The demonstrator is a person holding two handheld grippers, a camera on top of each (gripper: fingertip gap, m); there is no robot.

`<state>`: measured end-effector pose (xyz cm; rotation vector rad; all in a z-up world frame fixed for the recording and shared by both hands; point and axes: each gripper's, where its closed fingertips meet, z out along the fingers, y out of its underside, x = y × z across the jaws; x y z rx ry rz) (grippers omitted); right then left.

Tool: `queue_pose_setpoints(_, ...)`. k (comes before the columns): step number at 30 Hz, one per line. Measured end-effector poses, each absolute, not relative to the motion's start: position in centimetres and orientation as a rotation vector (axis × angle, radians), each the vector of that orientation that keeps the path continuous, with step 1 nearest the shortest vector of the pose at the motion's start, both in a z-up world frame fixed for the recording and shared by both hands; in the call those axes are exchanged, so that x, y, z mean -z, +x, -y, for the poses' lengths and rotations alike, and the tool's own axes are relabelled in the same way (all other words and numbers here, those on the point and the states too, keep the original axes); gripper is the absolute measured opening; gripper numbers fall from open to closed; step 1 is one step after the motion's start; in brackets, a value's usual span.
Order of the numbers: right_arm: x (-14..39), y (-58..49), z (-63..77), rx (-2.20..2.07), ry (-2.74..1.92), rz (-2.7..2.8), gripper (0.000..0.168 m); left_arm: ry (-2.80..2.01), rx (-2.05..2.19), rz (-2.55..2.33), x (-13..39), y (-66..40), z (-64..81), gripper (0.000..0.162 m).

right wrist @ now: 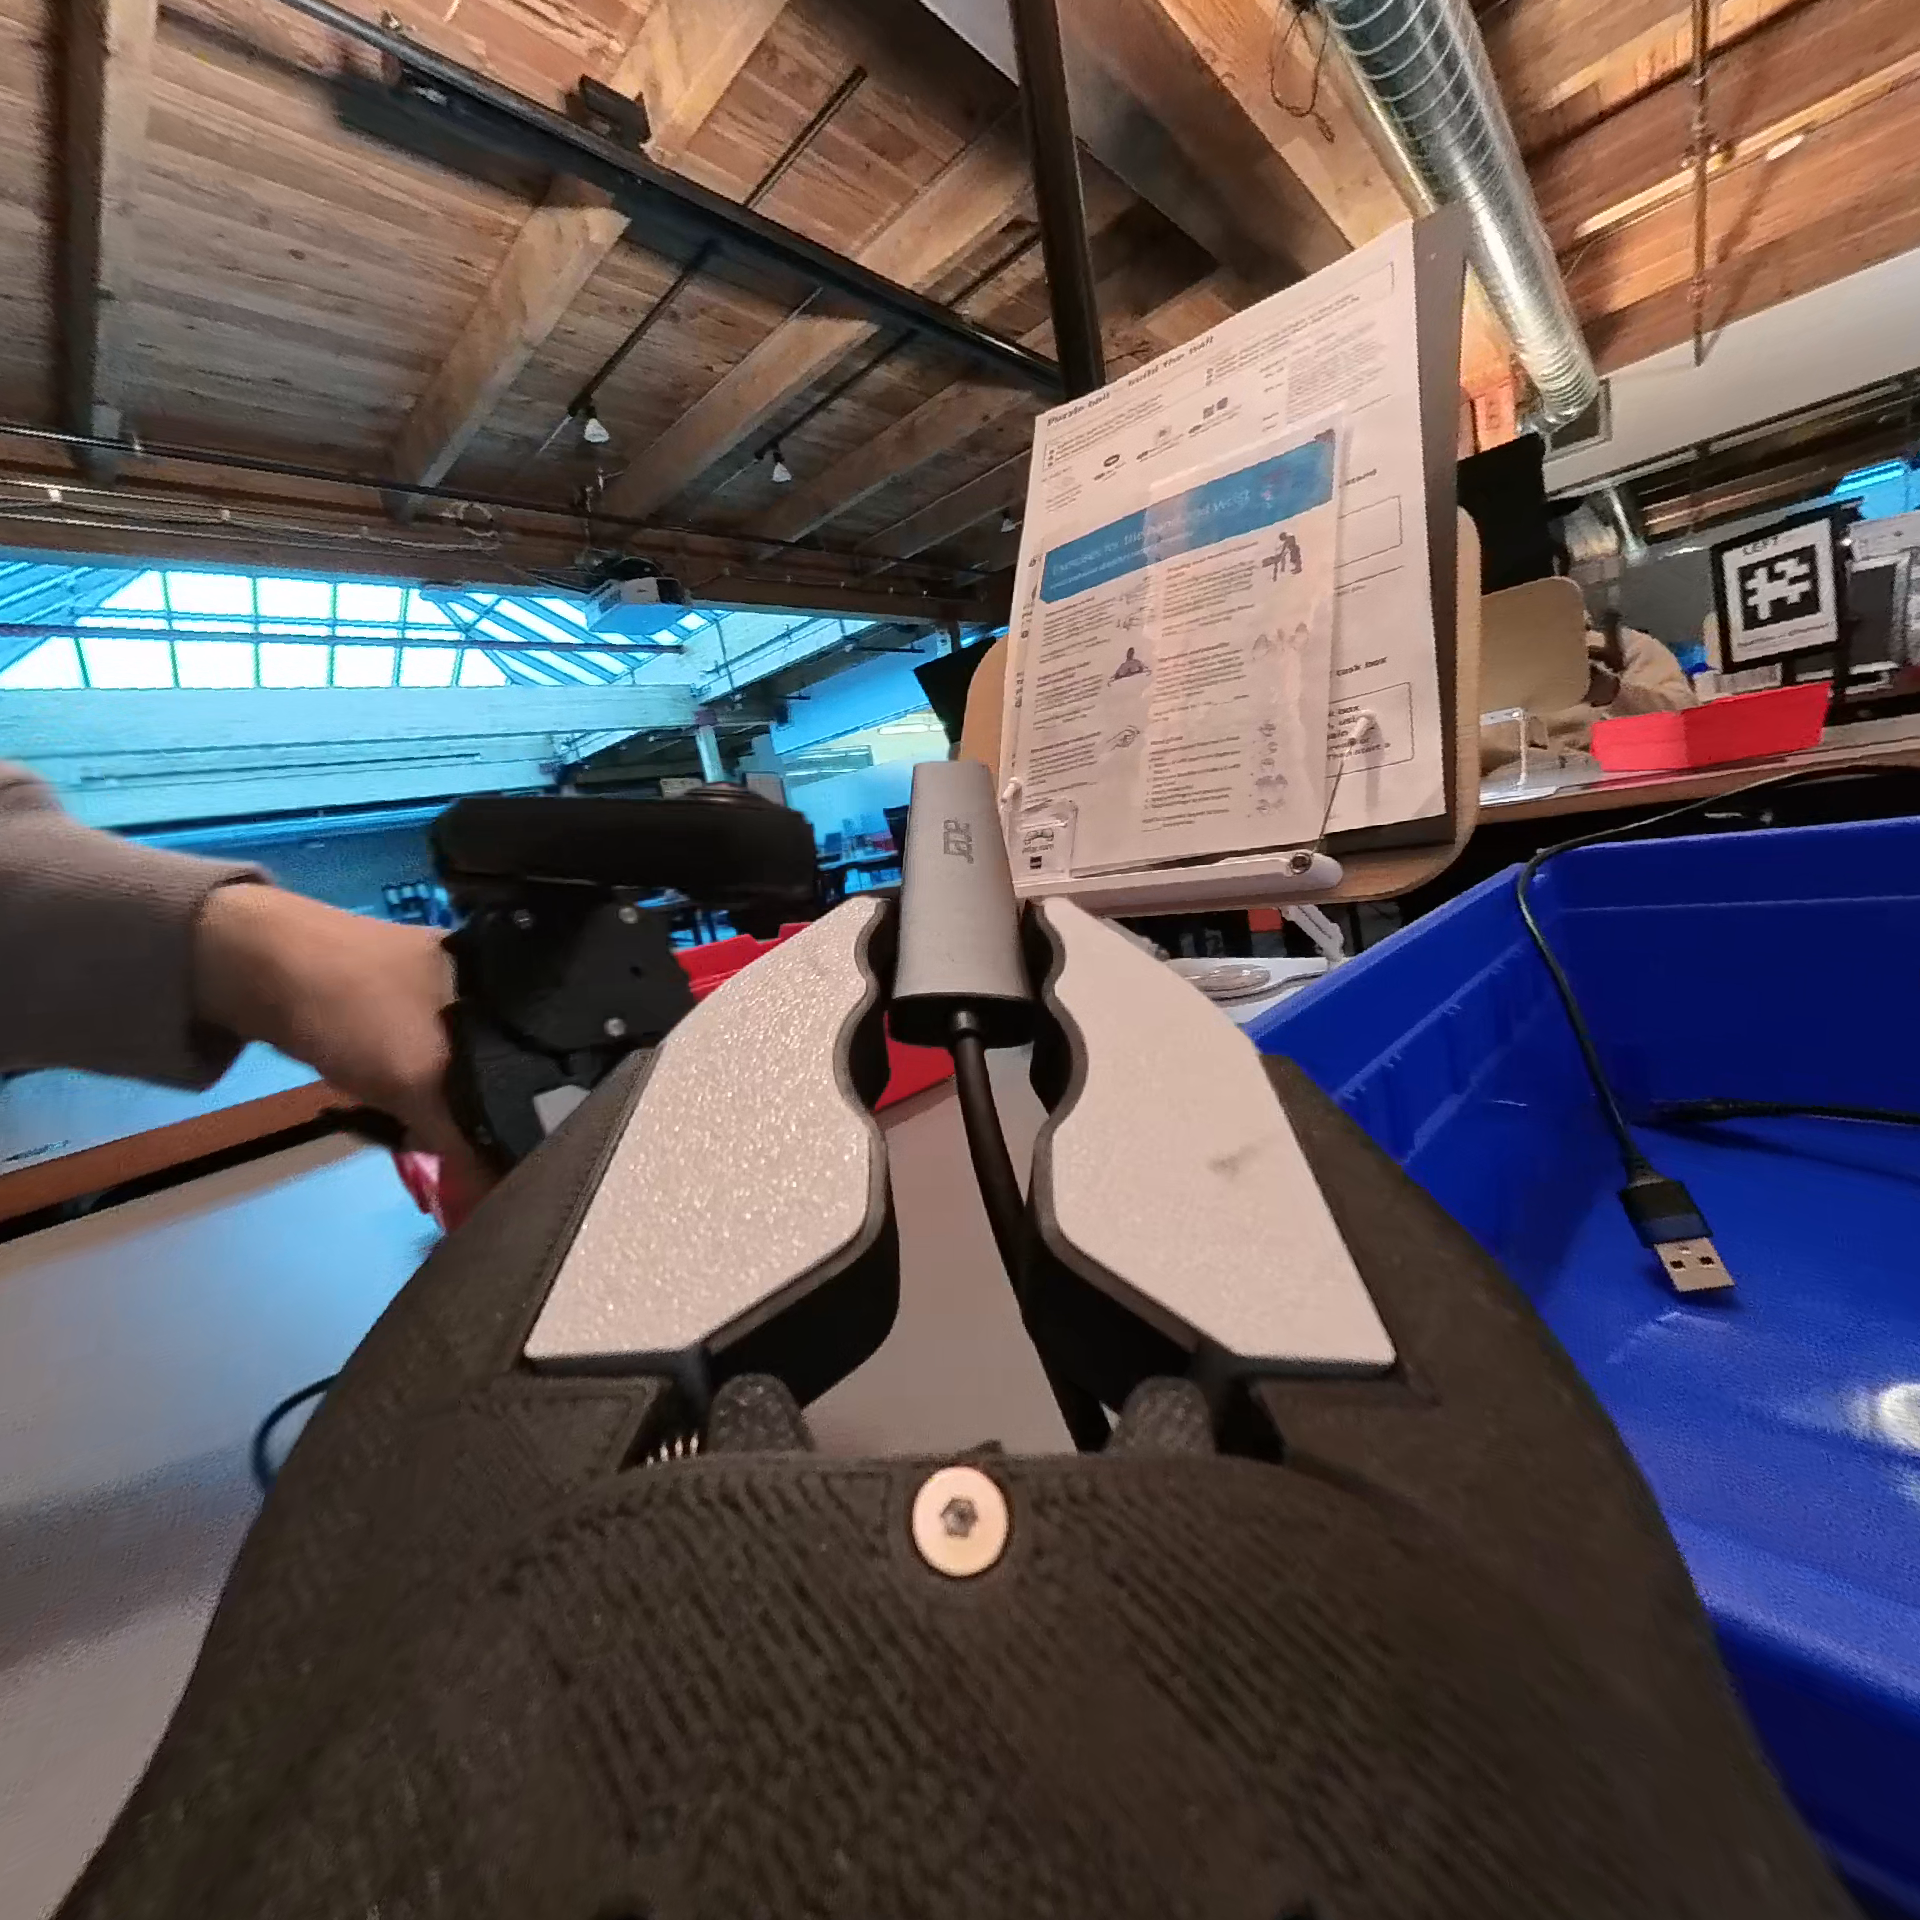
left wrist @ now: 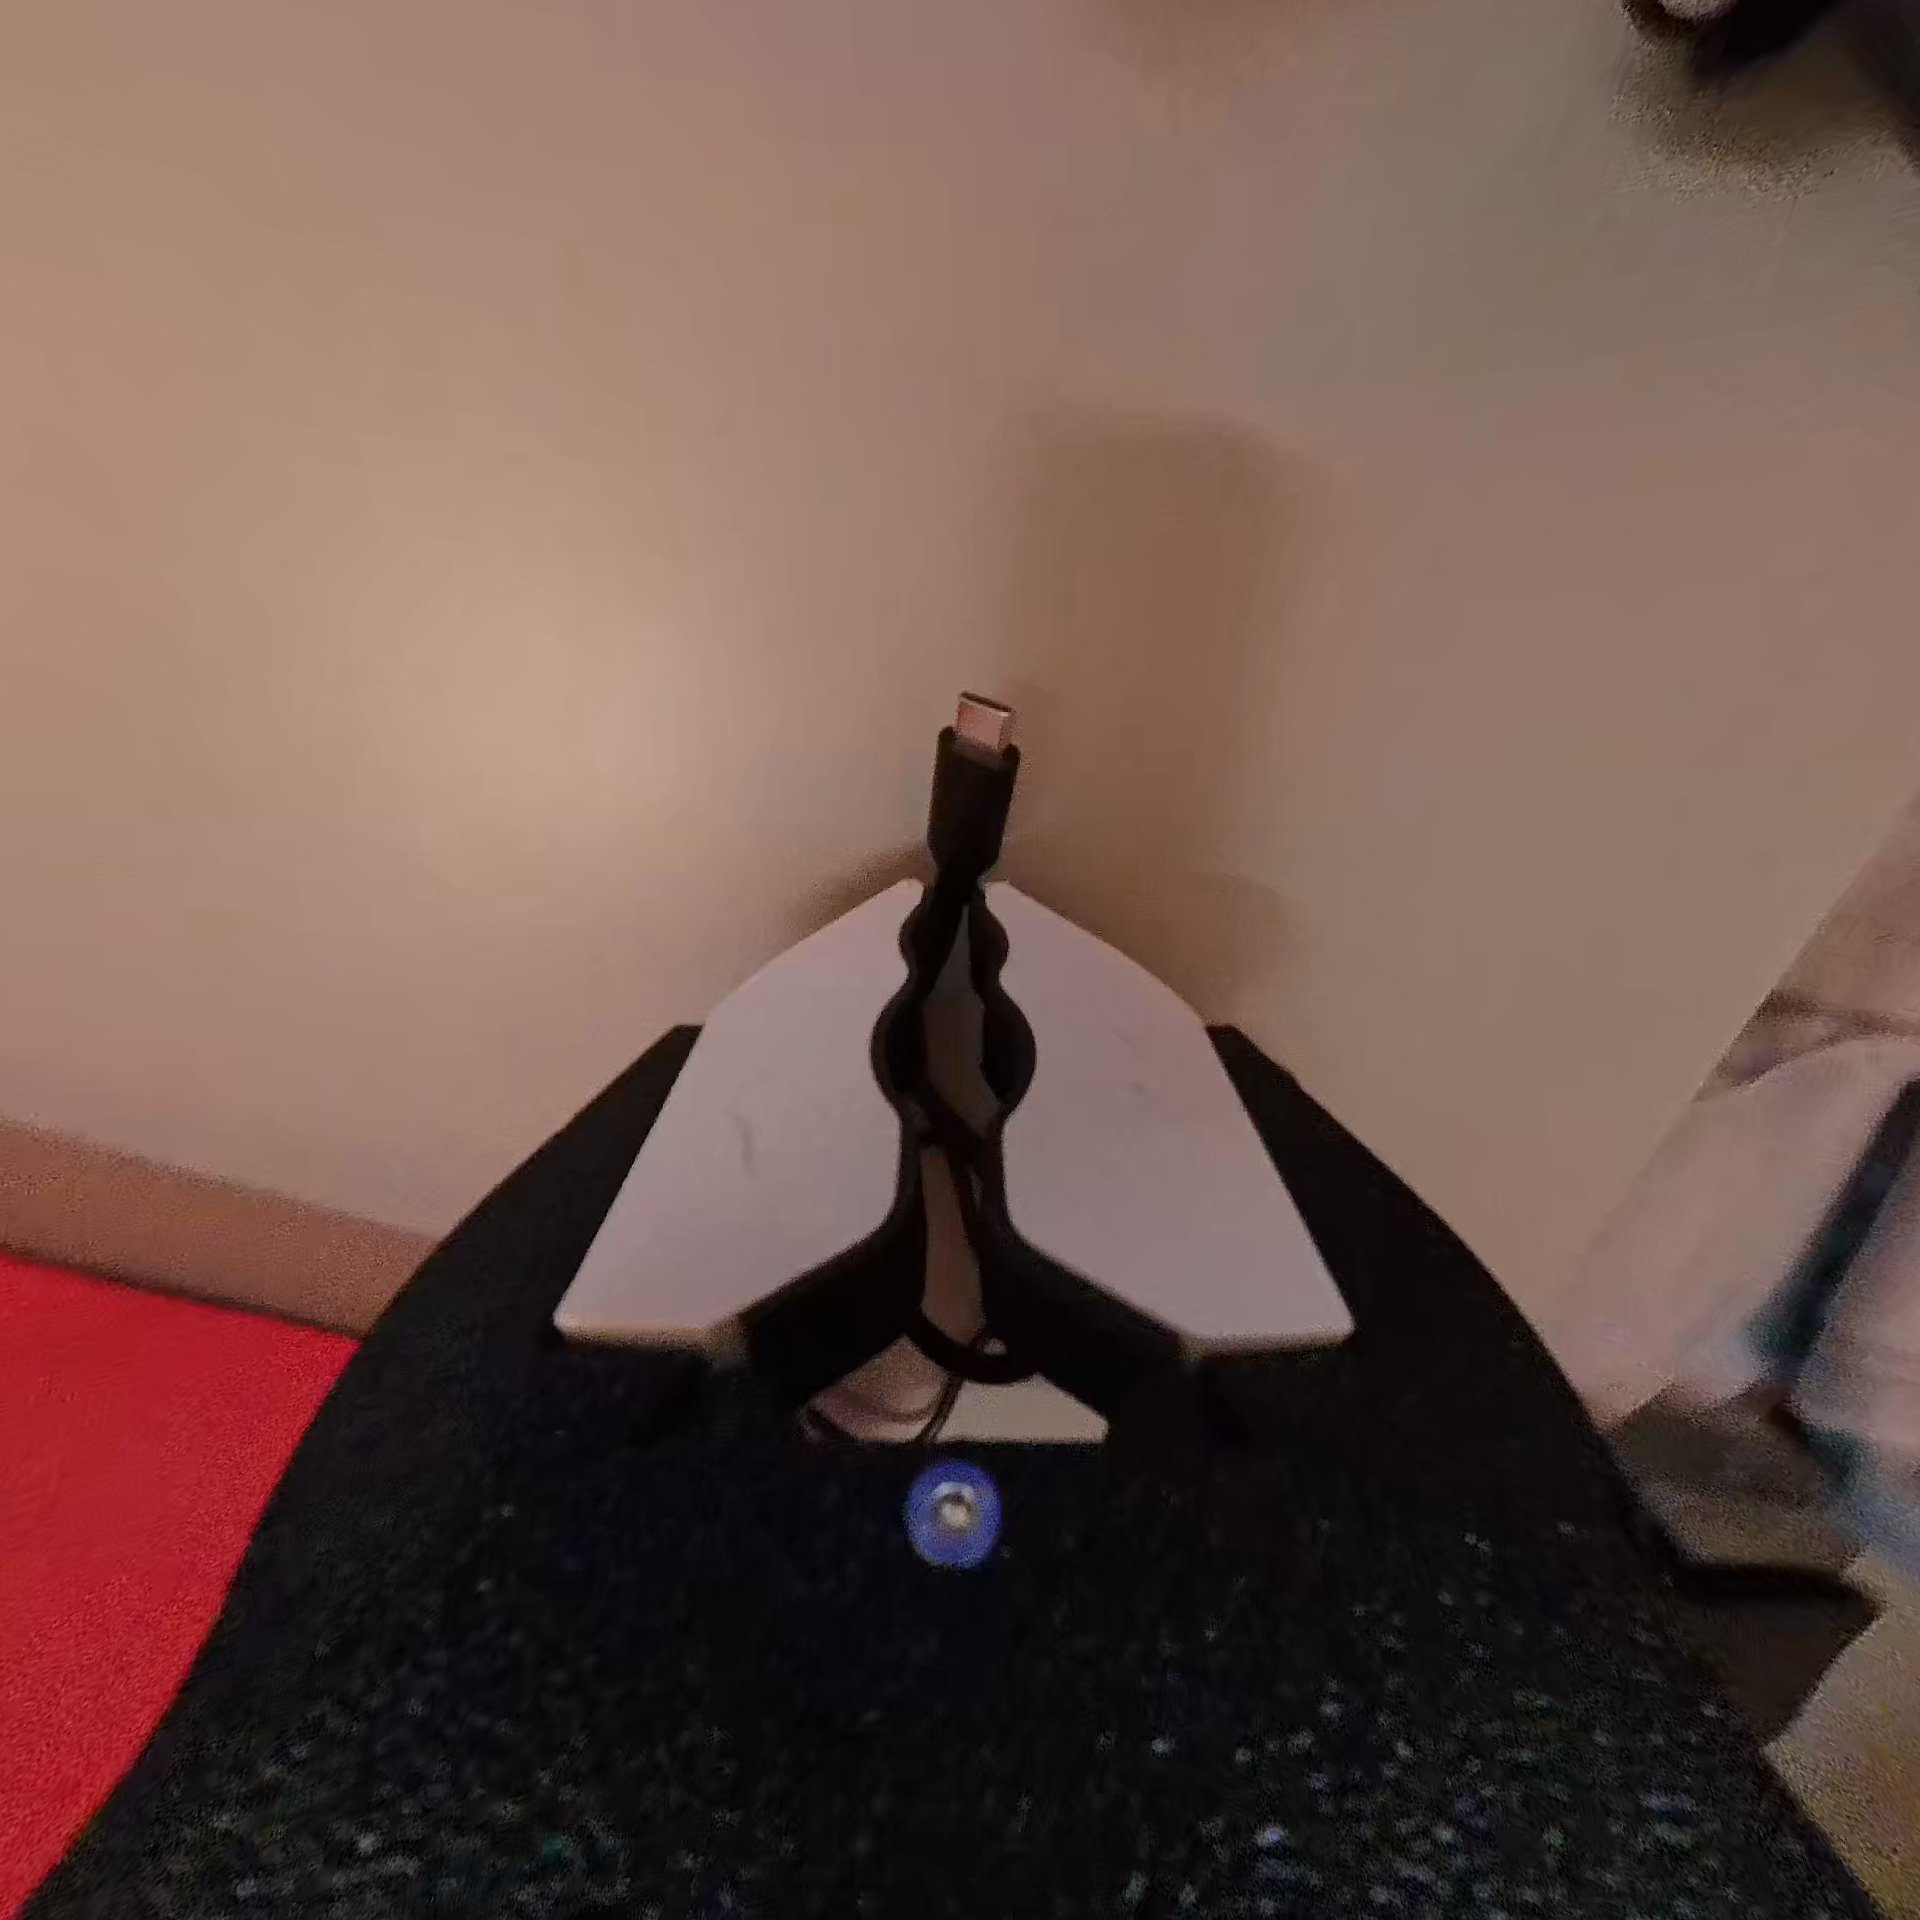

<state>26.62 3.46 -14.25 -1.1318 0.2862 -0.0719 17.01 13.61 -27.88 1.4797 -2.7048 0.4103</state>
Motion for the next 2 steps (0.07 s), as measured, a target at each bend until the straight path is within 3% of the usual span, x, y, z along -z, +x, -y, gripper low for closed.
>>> queue_pose_setpoints(2,14.26,26.67,-3.45,0.092,-1.132,-0.292,0.024,1.668,-0.411,2.639,27.8,16.41,-13.53,0.005)
